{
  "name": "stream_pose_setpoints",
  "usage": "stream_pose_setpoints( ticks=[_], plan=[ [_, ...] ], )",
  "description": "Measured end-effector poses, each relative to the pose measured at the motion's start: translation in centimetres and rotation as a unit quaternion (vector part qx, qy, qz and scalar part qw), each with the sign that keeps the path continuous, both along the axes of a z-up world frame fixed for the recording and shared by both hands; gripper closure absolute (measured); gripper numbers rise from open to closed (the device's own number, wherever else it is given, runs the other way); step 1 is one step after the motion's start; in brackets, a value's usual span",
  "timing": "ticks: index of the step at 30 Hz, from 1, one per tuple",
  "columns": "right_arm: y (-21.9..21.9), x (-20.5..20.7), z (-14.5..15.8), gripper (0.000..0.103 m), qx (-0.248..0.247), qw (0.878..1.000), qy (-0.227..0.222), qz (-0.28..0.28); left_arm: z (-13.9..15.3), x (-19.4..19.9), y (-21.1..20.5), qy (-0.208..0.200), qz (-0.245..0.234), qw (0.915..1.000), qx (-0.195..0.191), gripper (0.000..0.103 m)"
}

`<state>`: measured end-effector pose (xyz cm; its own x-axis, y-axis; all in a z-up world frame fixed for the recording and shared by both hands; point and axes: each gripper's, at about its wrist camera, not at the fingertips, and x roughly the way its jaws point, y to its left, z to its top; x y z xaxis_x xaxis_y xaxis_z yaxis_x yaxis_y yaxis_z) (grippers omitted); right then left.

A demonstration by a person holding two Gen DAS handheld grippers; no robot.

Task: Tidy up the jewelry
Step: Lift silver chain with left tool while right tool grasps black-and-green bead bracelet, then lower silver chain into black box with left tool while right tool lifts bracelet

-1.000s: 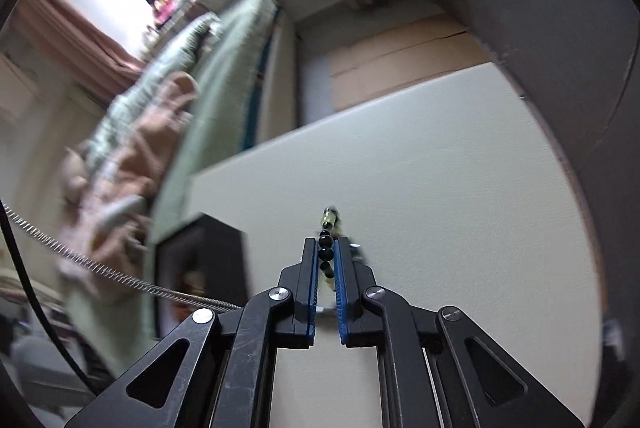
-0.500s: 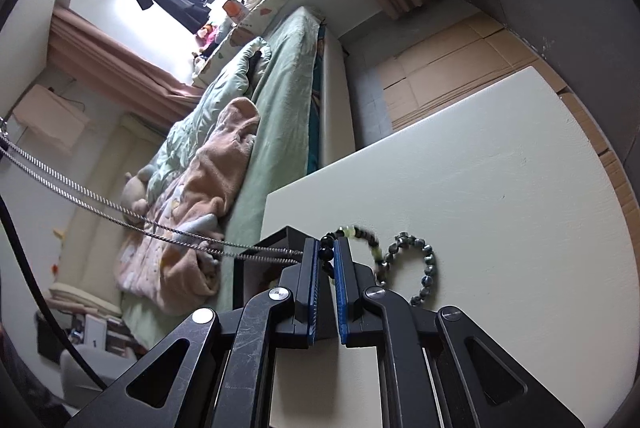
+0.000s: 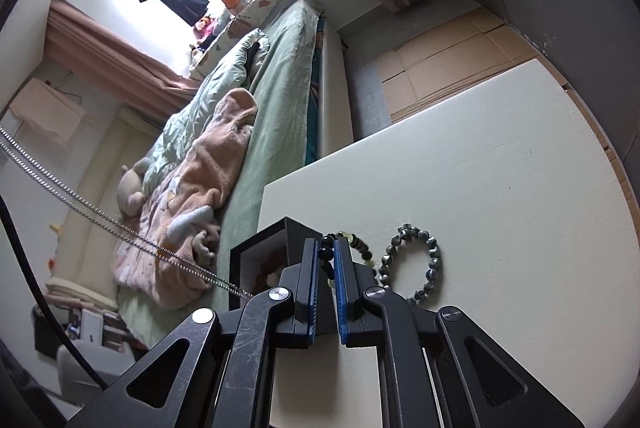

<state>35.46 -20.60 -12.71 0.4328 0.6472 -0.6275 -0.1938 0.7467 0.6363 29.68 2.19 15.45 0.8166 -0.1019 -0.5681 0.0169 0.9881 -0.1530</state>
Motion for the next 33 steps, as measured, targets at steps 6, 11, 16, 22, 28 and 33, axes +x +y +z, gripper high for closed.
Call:
stream_pose_setpoints(
  ticks=[6,11,16,22,28,33],
  plan=[
    [0.0,0.1,-0.1,0.094,0.000,1.000,0.001,0.002,-1.0,0.6,0.7,0.003,0.010,0.9999,0.002,0.063],
    [-0.2,0.2,-0.1,0.094,0.005,1.000,0.002,0.001,-3.2,1.2,1.0,0.018,0.011,0.9998,-0.002,0.063],
    [-0.9,0.0,0.2,0.094,0.029,1.000,-0.002,-0.006,-7.3,2.2,1.5,0.055,0.013,0.9982,-0.016,0.063],
    [-2.1,-0.6,1.6,0.094,0.080,0.996,-0.026,-0.011,-13.5,3.8,1.4,0.108,0.010,0.9934,-0.035,0.063],
    [-2.3,-0.5,1.8,0.094,0.096,0.995,-0.028,-0.015,-18.3,4.9,1.7,0.146,0.012,0.9880,-0.050,0.063],
    [-2.0,-0.4,1.7,0.094,0.098,0.995,-0.028,-0.016,-21.9,5.8,2.0,0.173,0.015,0.9828,-0.063,0.063]
  ],
)
